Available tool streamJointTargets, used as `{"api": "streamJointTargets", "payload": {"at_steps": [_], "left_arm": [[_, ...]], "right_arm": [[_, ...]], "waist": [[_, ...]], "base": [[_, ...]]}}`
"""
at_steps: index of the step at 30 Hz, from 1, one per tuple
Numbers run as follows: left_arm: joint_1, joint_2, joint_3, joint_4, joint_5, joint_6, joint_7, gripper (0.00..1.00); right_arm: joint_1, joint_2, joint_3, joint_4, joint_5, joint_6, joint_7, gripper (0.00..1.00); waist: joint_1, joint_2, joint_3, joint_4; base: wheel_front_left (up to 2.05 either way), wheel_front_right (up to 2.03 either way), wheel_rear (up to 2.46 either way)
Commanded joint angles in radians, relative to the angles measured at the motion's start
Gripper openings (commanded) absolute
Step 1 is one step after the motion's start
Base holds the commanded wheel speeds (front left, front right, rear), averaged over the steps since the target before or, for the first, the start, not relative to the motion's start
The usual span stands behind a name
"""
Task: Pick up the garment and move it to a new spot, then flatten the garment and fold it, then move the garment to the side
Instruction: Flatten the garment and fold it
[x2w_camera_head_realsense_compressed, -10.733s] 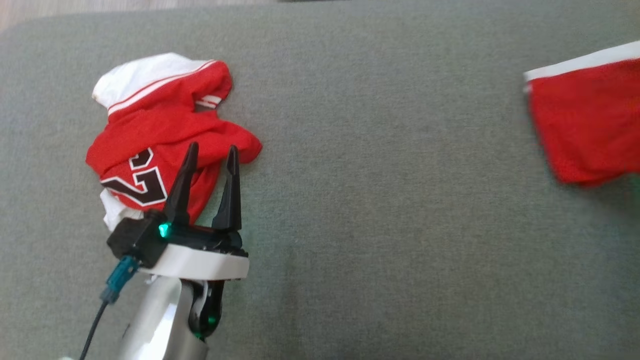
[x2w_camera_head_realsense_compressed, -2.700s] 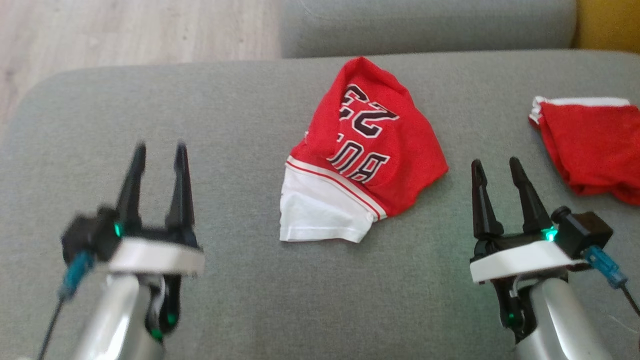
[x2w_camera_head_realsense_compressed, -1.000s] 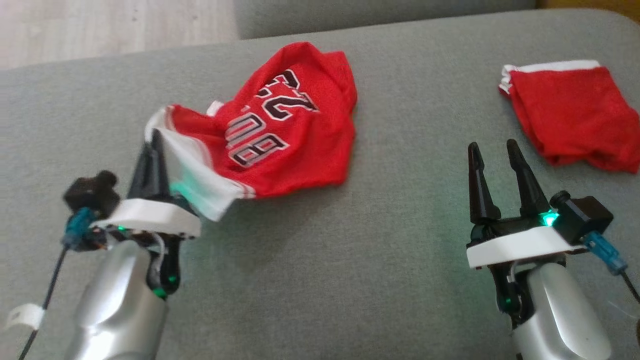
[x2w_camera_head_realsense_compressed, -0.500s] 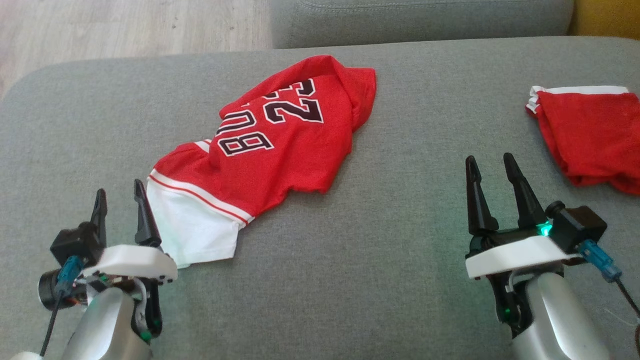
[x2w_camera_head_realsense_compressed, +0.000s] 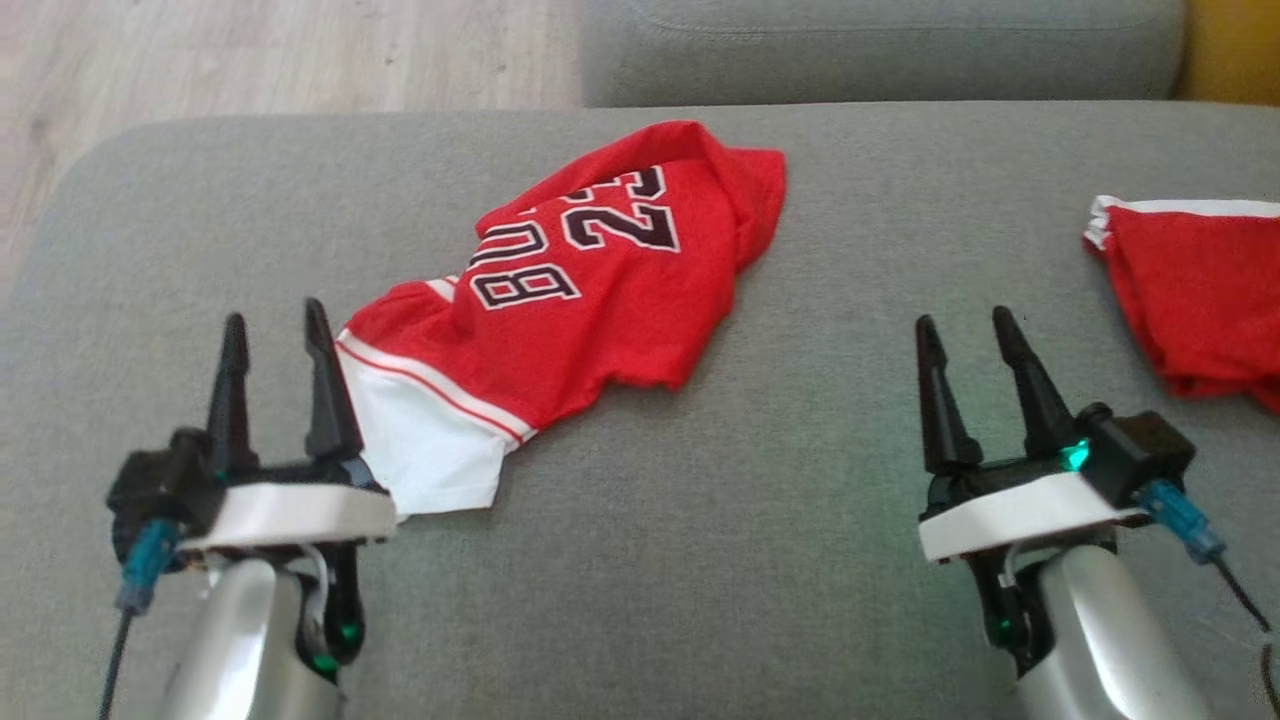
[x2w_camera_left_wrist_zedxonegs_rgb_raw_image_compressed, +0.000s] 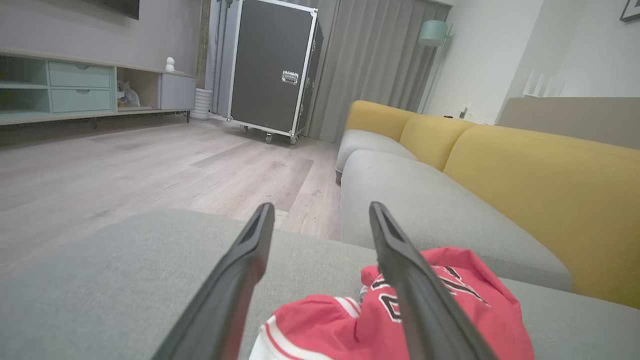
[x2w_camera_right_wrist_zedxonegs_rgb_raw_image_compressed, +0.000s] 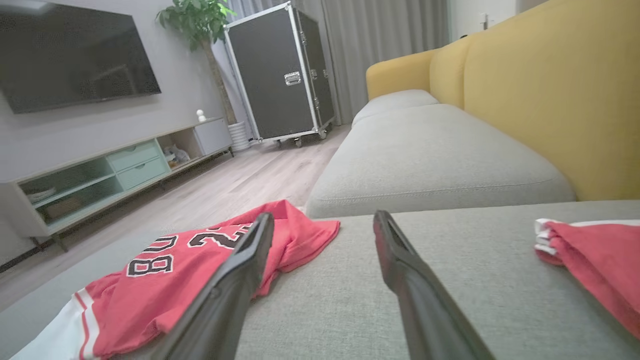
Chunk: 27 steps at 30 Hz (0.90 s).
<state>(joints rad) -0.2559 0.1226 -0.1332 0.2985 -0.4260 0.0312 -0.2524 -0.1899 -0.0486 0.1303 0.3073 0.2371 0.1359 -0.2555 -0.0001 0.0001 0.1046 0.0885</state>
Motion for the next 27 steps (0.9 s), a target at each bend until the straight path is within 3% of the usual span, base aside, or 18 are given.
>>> {"api": "streamJointTargets", "payload": {"at_steps": [1,5,15,27], "left_arm": [[-0.022,0.01,0.029,-0.041,0.011,-0.008,-0.009,1.0],[-0.02,-0.01,0.01,-0.042,0.019,-0.032,-0.009,1.0],[-0.049,-0.042,-0.006,-0.001,0.026,-0.061,-0.009,1.0],[-0.068,-0.061,0.001,0.012,0.037,-0.072,-0.009,1.0]], "right_arm": [[-0.03,-0.002,0.036,-0.028,-0.011,-0.005,-0.006,1.0],[-0.073,-0.002,0.111,0.041,-0.051,-0.005,0.009,1.0],[-0.239,-0.002,0.327,0.325,-0.076,-0.005,0.211,1.0],[-0.343,-0.002,0.283,0.506,-0.046,-0.005,0.137,1.0]], "waist": [[0.0001,-0.0001,0.01,0.018],[0.0001,-0.0001,0.028,0.064],[0.0001,-0.0001,0.055,0.162],[0.0001,-0.0001,0.079,0.201]], "base": [[0.0,0.0,0.0],[0.0,0.0,0.0],[0.0,0.0,0.0],[0.0,0.0,0.0]]}}
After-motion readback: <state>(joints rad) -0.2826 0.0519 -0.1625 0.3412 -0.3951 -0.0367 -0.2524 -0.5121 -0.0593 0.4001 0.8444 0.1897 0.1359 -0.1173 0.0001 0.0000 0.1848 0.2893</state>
